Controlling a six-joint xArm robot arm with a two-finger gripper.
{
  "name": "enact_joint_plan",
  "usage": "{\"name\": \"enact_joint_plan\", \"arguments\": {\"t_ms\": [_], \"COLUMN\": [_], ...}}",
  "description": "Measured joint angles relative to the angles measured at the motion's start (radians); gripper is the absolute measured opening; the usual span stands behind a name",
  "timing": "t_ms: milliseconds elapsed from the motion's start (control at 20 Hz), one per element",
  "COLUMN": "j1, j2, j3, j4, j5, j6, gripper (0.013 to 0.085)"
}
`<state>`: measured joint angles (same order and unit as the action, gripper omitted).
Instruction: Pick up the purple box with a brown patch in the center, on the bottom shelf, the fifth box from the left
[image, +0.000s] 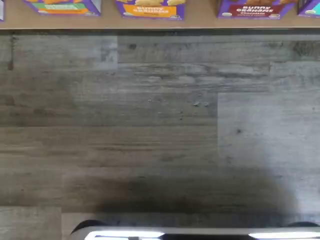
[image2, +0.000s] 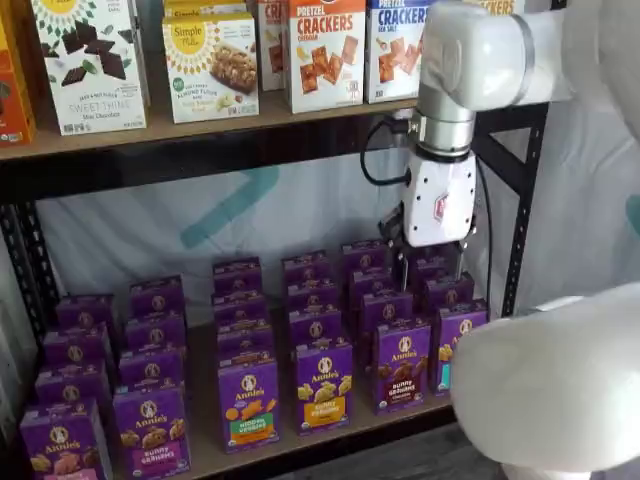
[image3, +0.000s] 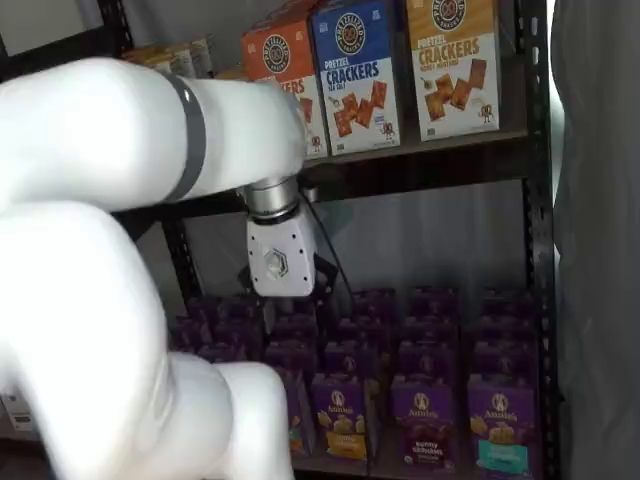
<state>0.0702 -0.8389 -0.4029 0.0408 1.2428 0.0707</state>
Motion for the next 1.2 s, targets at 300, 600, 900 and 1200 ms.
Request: {"name": "enact_joint_plan", "arguments": {"t_ms": [300,600,900,1200], "j1": [-0.048,-0.062,-0.071,-0.074], "j2": [0.106,0.220,0.352,0.494], "j3": [0.047,0.086,0.103,0.111], "j4": [0.017,-0.006,-0.002,-0.004], "j5": [-0.130,-0.290,-0.451,-0.629], "j6": [-0.059,-0.069,-0.087,-0.094], "gripper": [0.0850,0.0850,0.0850,0.0850]}}
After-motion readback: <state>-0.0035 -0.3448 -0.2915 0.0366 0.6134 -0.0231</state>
